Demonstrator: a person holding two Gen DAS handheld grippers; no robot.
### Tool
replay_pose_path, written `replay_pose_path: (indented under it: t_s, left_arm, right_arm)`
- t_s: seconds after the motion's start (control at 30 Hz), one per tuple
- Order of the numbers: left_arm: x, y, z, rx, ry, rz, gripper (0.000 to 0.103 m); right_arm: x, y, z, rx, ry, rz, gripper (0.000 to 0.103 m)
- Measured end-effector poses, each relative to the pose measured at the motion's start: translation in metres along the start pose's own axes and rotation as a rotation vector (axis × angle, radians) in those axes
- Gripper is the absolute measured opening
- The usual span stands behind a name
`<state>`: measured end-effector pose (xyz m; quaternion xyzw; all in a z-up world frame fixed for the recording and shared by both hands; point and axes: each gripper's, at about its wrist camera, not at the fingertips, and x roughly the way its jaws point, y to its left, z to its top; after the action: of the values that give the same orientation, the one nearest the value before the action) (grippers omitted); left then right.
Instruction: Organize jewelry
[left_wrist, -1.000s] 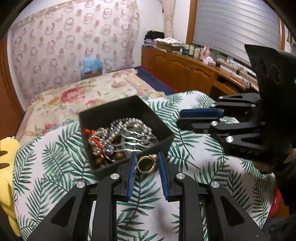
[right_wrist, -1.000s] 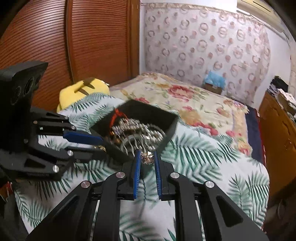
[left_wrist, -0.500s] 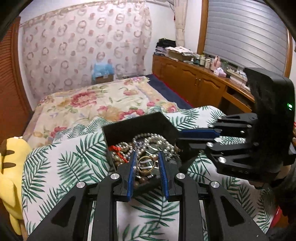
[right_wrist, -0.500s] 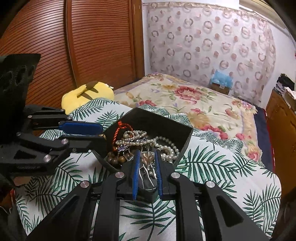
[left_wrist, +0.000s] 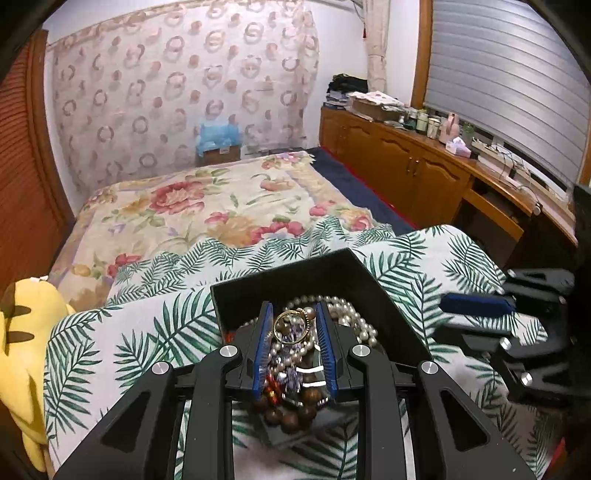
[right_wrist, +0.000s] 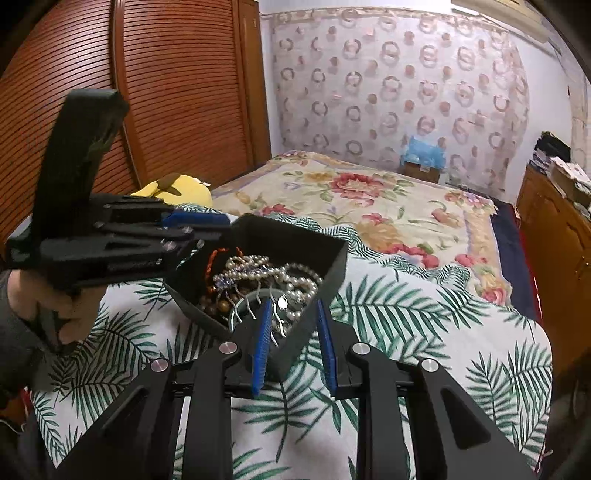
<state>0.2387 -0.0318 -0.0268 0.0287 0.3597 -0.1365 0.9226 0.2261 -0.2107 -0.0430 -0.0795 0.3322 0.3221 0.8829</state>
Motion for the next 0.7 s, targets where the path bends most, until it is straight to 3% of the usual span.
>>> replay_pose_path:
  t_s: [0.13, 0.2, 0.3, 0.4, 0.43, 0.53, 0.63, 0.7]
  left_arm:
    - [0.000, 0.002, -0.001, -0.022, 0.002, 0.012, 0.033]
    - [-0.004, 0.002, -0.002, -0.026, -0.002, 0.023, 0.044]
    - [-0.011, 0.003, -0.004, -0.030, -0.011, 0.038, 0.052]
    - [-0.023, 0.002, -0.010, -0.039, -0.028, 0.063, 0.075]
    - [-0.026, 0.002, -0.011, -0.041, -0.031, 0.072, 0.078]
    - [-0.035, 0.004, -0.018, -0.056, -0.028, 0.110, 0.089]
    - [-0.042, 0.006, -0.024, -0.070, -0.029, 0.140, 0.095]
    - [-0.049, 0.007, -0.030, -0.081, -0.031, 0.156, 0.095]
  right_arm:
    - [-0.006, -0.004, -0.006, 0.021, -0.004, -0.009, 0.027]
    - [-0.009, -0.006, -0.007, 0.031, -0.010, -0.017, 0.027]
    - [-0.014, -0.005, -0.011, 0.042, -0.019, -0.029, 0.027]
    - [-0.020, -0.001, -0.013, 0.046, -0.030, -0.043, 0.027]
    - [-0.023, 0.001, -0.015, 0.048, -0.034, -0.049, 0.027]
    - [-0.030, 0.005, -0.016, 0.056, -0.051, -0.065, 0.041]
    - [-0.037, 0.011, -0.016, 0.069, -0.063, -0.076, 0.042]
    - [-0.043, 0.015, -0.017, 0.081, -0.082, -0.085, 0.047]
